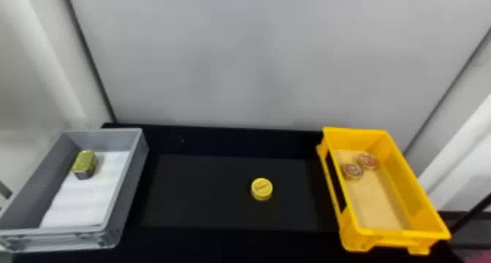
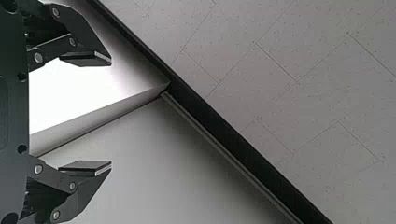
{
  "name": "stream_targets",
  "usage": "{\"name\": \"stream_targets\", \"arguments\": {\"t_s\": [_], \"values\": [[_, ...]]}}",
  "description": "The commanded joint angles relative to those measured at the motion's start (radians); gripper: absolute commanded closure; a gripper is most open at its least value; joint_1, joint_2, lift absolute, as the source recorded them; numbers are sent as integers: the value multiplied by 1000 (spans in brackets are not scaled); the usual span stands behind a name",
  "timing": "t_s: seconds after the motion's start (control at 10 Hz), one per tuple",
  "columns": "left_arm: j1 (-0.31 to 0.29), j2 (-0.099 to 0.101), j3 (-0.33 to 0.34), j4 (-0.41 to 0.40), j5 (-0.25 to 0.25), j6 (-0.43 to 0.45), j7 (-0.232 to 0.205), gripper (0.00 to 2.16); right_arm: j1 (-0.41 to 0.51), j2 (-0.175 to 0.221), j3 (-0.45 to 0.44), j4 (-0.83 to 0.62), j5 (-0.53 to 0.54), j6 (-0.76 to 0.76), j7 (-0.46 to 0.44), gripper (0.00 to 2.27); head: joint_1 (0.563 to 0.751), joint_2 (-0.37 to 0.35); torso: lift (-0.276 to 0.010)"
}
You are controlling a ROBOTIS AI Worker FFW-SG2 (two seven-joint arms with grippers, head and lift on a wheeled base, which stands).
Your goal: Pick up the round yellow can and place it in the yellow rectangular box
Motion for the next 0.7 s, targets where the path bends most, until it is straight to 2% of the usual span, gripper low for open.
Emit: {"name": "stream_targets", "arguments": {"t_s": [0.0, 0.1, 0.4, 0.6], "values": [[-2, 1, 0, 0, 19, 8, -5, 450, -1, -1, 1, 2, 1, -1, 2, 119, 749, -61, 0], [-2, 1, 5, 2, 17, 2, -10, 450, -1, -1, 1, 2, 0, -1, 2, 119, 707, -61, 0], [-2, 0, 8, 2, 15, -1, -13, 450, -1, 2, -3, 2, -46, -1, -5, 119, 707, -61, 0], [-2, -2, 8, 2, 15, -3, -11, 450, 1, 2, -3, 5, -68, 7, -46, 119, 707, -61, 0]]}}
